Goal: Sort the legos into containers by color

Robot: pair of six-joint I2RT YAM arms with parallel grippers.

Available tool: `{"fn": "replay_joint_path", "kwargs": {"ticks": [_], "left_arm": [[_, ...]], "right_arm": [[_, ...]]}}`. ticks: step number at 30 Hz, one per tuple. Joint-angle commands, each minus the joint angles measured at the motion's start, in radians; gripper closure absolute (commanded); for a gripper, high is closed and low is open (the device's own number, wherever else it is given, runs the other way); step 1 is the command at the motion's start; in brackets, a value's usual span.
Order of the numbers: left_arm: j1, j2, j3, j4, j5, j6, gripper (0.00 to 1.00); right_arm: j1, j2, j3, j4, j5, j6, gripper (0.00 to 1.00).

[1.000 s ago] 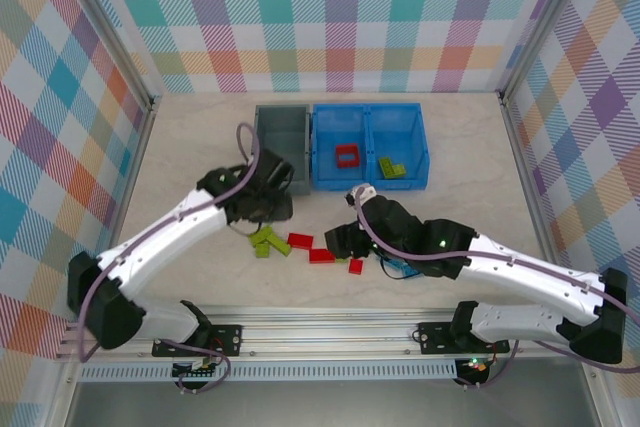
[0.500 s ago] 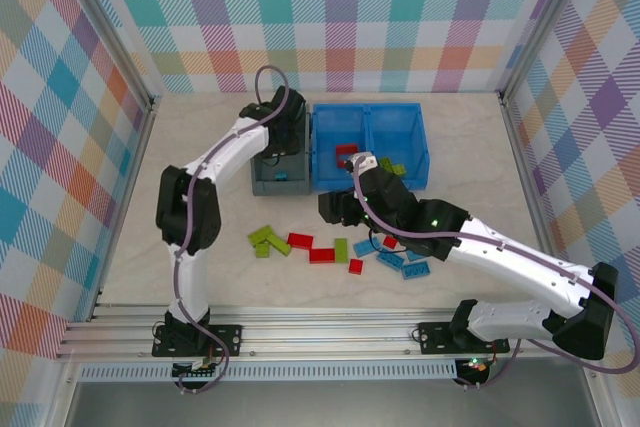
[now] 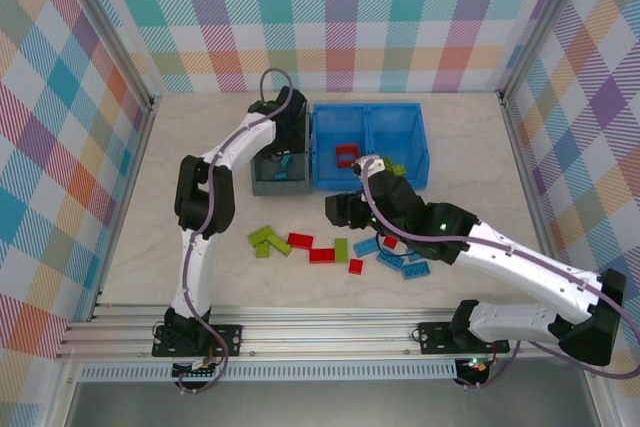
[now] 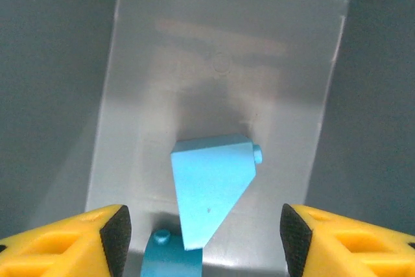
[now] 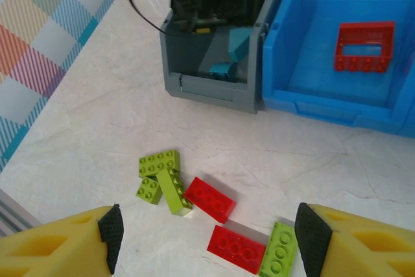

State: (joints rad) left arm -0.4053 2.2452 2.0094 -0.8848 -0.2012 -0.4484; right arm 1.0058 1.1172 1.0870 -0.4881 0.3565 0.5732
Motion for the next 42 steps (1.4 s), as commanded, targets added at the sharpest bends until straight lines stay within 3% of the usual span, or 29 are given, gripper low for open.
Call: {"fn": "replay_joint_path", "kwargs": {"ticks": [1, 4, 9, 14, 17, 19, 25, 29, 42], "left_arm": [[-0.015, -0.170, -0.007, -0.040, -0.021, 0.005, 0.36], [-0.053, -0.319, -0.093, -0.031, -0.051, -0.009, 0.38], [-0.186, -0.666, -0.392, 0.038, -0.072, -0.064, 0.38], [-0.407, -1.043, -0.776, 0.118, -0.080, -0.226, 0.37], [-0.551, -1.204, -0.983, 0.209, -0.065, -0.360, 0.37], [-0.643, -1.268, -1.086, 0.290, -0.068, -0.434, 0.36], [-0.885, -1.213, -1.194, 0.468, -0.194, -0.503, 0.35], [-0.964, -1.105, -1.166, 0.566, -0.244, -0.483, 0.35], [-1.003, -0.958, -1.093, 0.686, -0.194, -0.400, 0.35]], "right_arm": [[-0.029, -0.036, -0.007, -0.068, 0.022, 0.025, 0.27], [-0.083, -0.055, -0.006, -0.144, 0.009, 0.043, 0.27], [-0.147, -0.047, -0.007, -0.237, -0.053, 0.008, 0.27], [-0.146, 0.066, 0.015, -0.309, -0.108, -0.055, 0.27], [-0.160, 0.107, 0.001, -0.392, 0.003, 0.032, 0.27], [-0.223, 0.109, -0.034, -0.429, 0.038, 0.102, 0.24], [-0.585, 0.087, -0.231, -0.329, -0.137, 0.126, 0.19], [-0.743, 0.119, -0.299, -0.288, -0.223, 0.168, 0.16], [-0.911, 0.117, -0.410, -0.237, -0.293, 0.519, 0.14]]}}
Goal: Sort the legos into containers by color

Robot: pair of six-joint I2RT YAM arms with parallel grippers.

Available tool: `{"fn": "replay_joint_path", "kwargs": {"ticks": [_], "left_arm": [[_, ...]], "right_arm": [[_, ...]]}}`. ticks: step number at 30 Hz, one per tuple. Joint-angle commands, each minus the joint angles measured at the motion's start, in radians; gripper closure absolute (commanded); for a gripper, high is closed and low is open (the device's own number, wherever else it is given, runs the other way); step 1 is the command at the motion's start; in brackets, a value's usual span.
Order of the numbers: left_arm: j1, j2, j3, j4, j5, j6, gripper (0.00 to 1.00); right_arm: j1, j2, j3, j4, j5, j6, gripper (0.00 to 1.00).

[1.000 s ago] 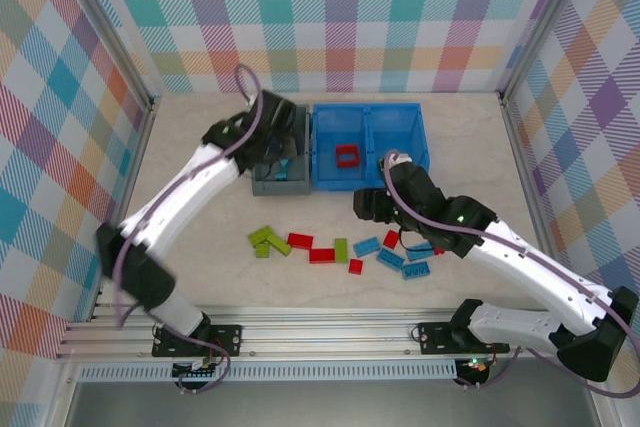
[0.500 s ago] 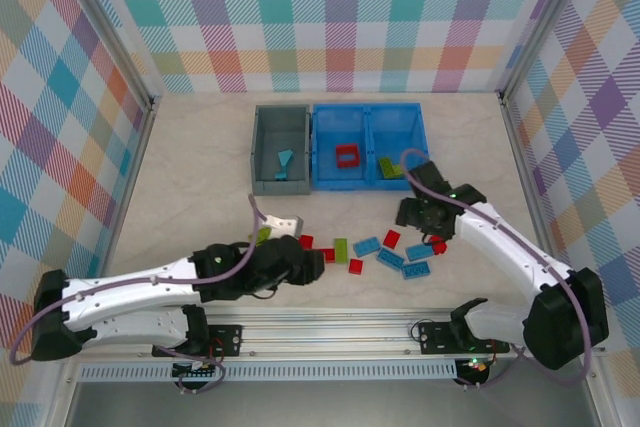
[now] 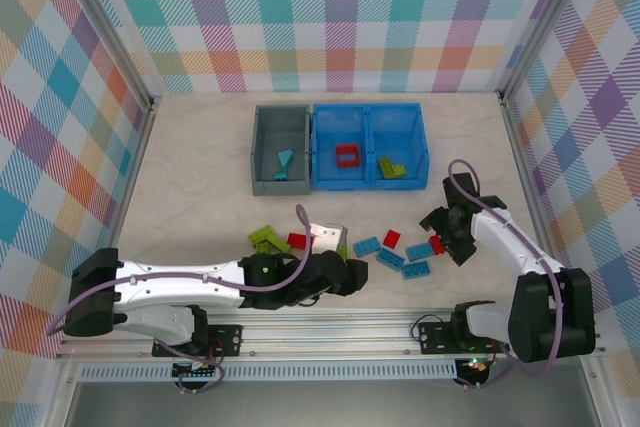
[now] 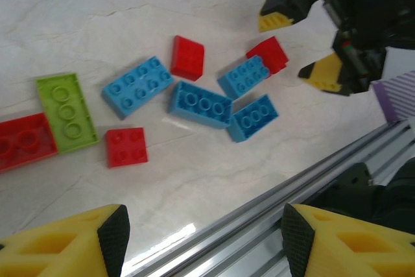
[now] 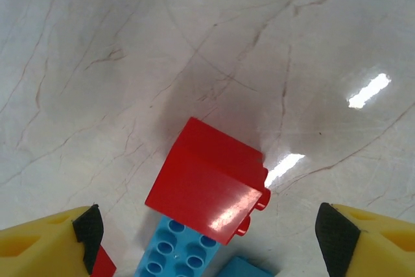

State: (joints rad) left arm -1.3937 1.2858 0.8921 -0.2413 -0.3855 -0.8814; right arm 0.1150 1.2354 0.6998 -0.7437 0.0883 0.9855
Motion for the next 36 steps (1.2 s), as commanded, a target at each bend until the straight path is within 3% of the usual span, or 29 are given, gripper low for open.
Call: {"fn": "replay_joint_path", "kwargs": {"ticks": [1, 7, 15, 21, 24, 28, 32, 36], "left_arm": [[-0.015, 0.000, 0.023, 0.049, -0.008, 0.036, 0.35], [-0.015, -0.009, 0.020, 0.071, 0.000, 0.061, 0.35], [-0.016, -0.028, 0.001, 0.131, 0.009, 0.099, 0.35], [-0.017, -0.078, 0.008, 0.076, -0.058, 0.102, 0.35], [-0.017, -0.133, 0.042, -0.059, -0.167, 0.095, 0.35], [0.005, -0.208, 0.113, -0.255, -0.315, 0.069, 0.35], [0.074, -0.280, 0.163, -0.383, -0.360, 0.069, 0.35], [0.172, -0.313, 0.193, -0.434, -0.315, 0.097, 0.34]], "right_arm": [[-0.030, 0.007, -0.030, 0.034, -0.032, 0.112, 0.15], [-0.049, 0.067, -0.049, 0.107, -0.090, 0.154, 0.21], [-0.052, 0.085, -0.072, 0.148, -0.078, 0.197, 0.40], [-0.041, -0.026, -0.026, 0.111, 0.011, 0.082, 0.58], [0.049, -0.090, 0.070, 0.084, 0.092, -0.037, 0.59], [0.264, -0.073, 0.226, 0.077, 0.183, -0.148, 0.59], [0.470, 0.099, 0.419, 0.106, 0.187, -0.222, 0.59], [0.528, 0.349, 0.663, 0.075, 0.140, -0.252, 0.59]]}}
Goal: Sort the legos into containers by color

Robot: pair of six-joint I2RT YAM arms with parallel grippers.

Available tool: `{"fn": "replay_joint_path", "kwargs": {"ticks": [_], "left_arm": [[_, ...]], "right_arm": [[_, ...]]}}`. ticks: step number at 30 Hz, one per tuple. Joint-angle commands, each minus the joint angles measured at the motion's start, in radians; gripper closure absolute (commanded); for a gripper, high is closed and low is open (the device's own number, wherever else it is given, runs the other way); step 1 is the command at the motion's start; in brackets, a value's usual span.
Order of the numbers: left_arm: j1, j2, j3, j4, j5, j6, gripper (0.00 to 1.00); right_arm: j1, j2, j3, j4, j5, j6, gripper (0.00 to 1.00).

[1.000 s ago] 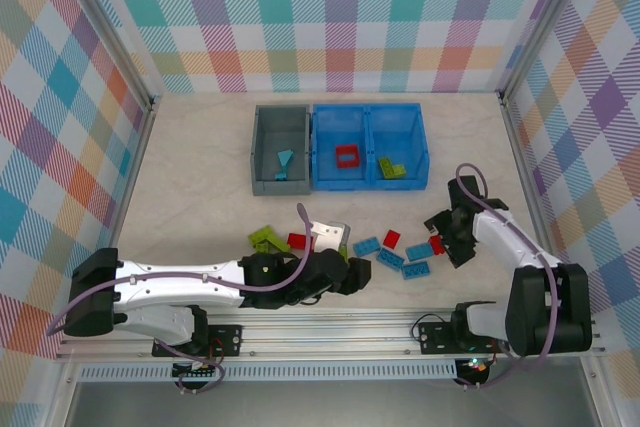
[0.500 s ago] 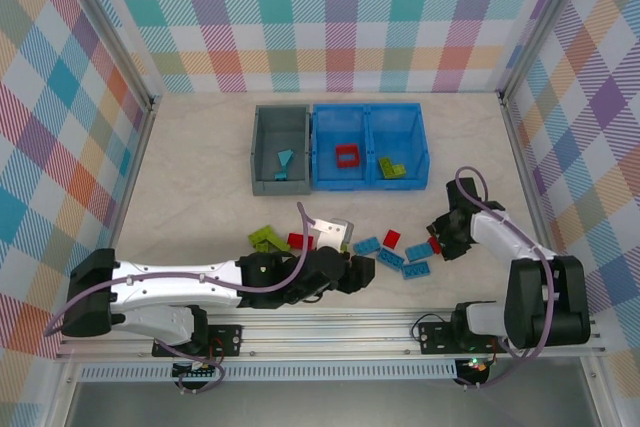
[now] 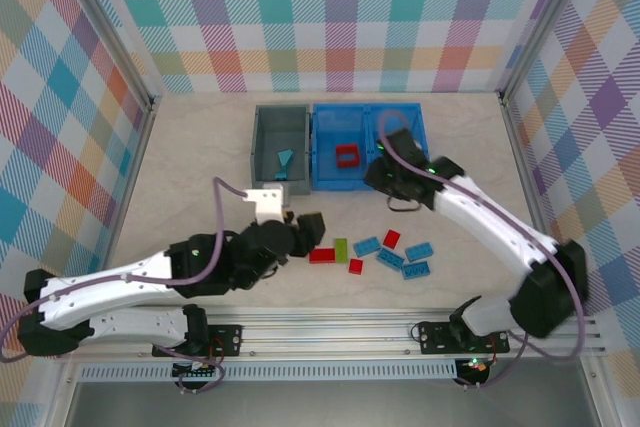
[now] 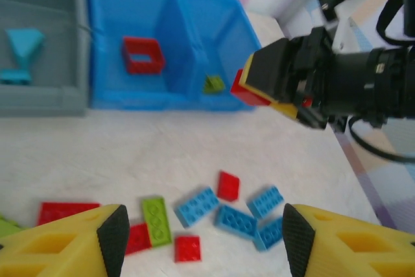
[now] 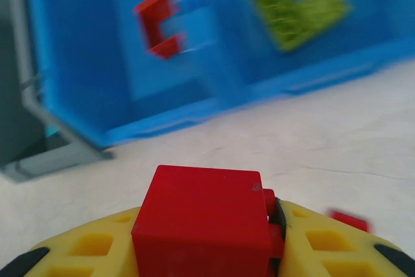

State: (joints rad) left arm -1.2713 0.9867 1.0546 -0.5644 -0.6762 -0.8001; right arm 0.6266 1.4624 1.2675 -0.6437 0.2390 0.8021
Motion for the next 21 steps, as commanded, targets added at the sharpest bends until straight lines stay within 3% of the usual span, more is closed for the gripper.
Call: {"fn": "replay_joint_path", "kwargs": {"ticks": [1, 9, 17, 21], "left_arm": [[0.069, -0.014, 0.038, -0.118, -0.014, 0.021, 0.34], [0.135, 0.013, 0.065, -0.124, 0.039, 0.041, 0.34], [0.135, 0.031, 0.045, -0.114, 0.083, 0.031, 0.35], [0.135, 0.030, 0.042, -0.123, 0.089, 0.030, 0.35]], "right_arm": [[0.016, 0.176, 0.144, -0.032, -0.019, -0.072, 0.59], [0.007, 0.553, 0.519, -0.169, -0.022, -0.060, 0.59], [-0.025, 0.687, 0.582, -0.151, -0.073, -0.058, 0.57], [-0.025, 0.720, 0.619, -0.167, -0.100, -0.073, 0.46]]}}
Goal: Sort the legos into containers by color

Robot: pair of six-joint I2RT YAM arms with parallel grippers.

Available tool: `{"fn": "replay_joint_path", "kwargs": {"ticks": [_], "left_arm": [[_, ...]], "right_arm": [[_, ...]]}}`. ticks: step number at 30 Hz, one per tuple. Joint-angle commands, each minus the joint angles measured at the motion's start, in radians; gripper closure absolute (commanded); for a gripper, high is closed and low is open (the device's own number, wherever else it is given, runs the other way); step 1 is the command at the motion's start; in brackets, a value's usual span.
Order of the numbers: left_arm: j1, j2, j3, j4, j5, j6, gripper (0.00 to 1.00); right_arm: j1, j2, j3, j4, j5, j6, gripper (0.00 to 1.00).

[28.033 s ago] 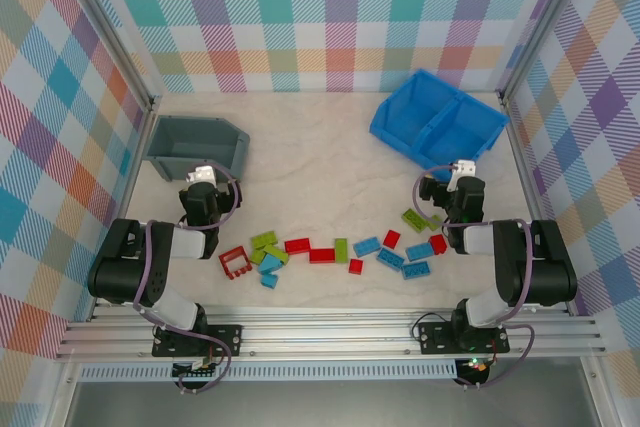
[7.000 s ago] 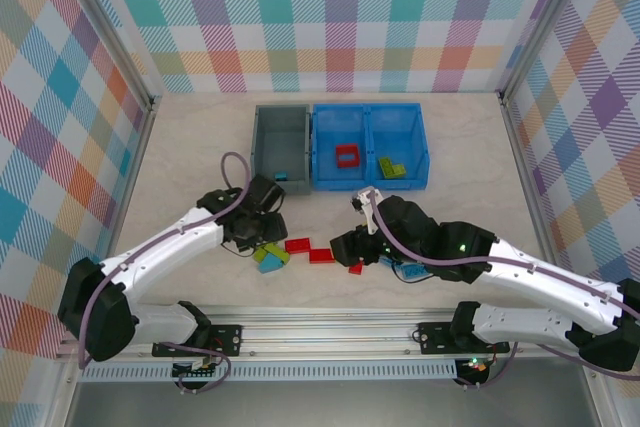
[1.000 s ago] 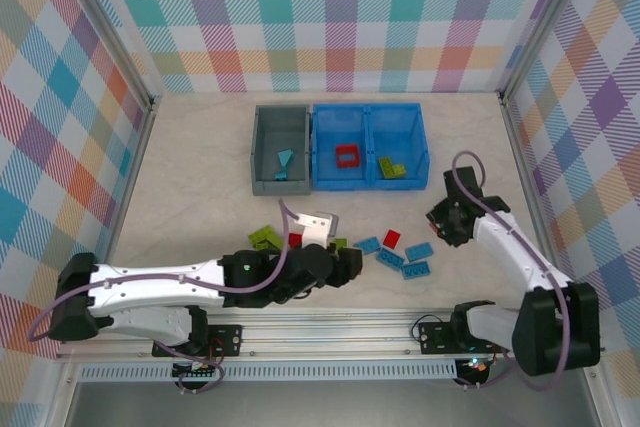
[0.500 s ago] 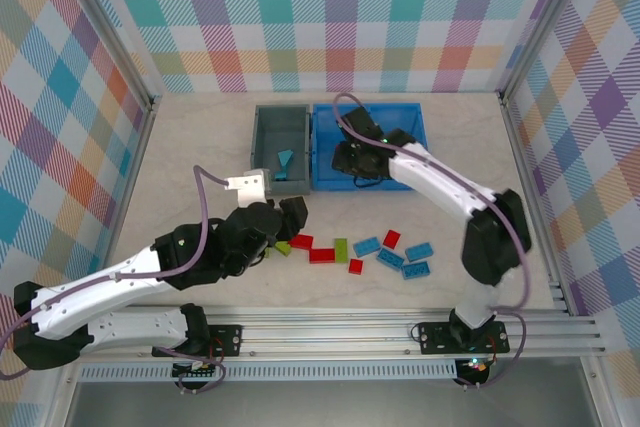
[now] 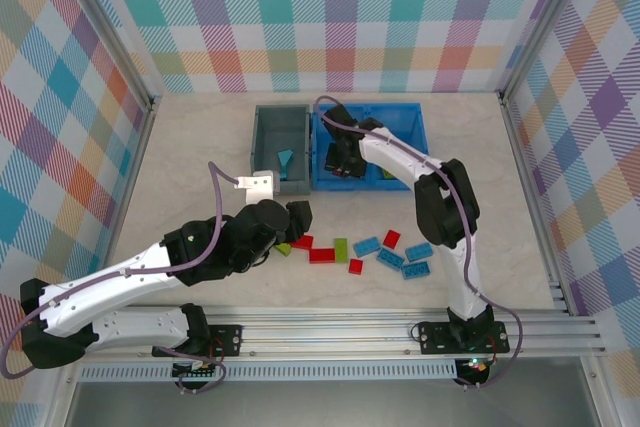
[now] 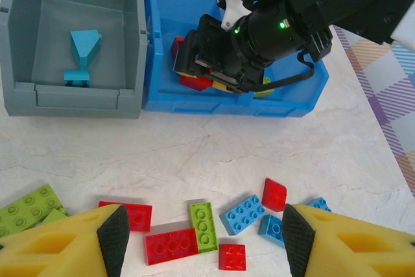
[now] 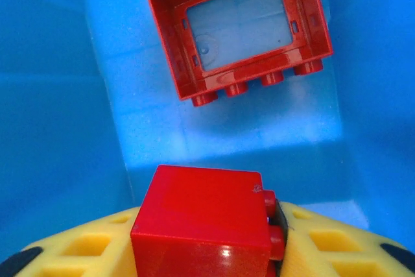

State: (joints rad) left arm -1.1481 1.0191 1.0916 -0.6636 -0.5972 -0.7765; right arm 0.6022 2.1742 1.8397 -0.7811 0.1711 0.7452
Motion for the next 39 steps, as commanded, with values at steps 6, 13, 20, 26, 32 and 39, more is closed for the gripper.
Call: {"fn": "replay_joint_path", "kwargs": {"ticks": [6, 13, 20, 26, 32, 39], "left_arm": [[0.011, 0.013, 0.001, -0.034, 0.021, -0.007, 0.35], [0.020, 0.053, 0.019, -0.049, 0.074, 0.025, 0.35], [0.084, 0.217, 0.074, 0.003, 0.409, 0.256, 0.35], [0.083, 0.498, 0.196, -0.035, 0.595, 0.495, 0.33], [0.080, 0.738, 0.310, -0.046, 0.657, 0.637, 0.30], [0.076, 0.918, 0.412, -0.054, 0.580, 0.718, 0.27]], "right_arm": [[0.008, -0.030, 0.053, -0.039, -0.029, -0.021, 0.30], [0.042, -0.207, 0.057, -0.051, 0.044, -0.066, 0.33], [0.059, -0.624, -0.262, 0.030, 0.139, -0.134, 0.34], [0.058, -1.125, -0.684, 0.022, 0.032, -0.150, 0.26], [0.058, -1.508, -0.817, -0.120, -0.148, -0.093, 0.16], [0.059, -1.645, -0.781, -0.207, -0.143, -0.059, 0.11]]}}
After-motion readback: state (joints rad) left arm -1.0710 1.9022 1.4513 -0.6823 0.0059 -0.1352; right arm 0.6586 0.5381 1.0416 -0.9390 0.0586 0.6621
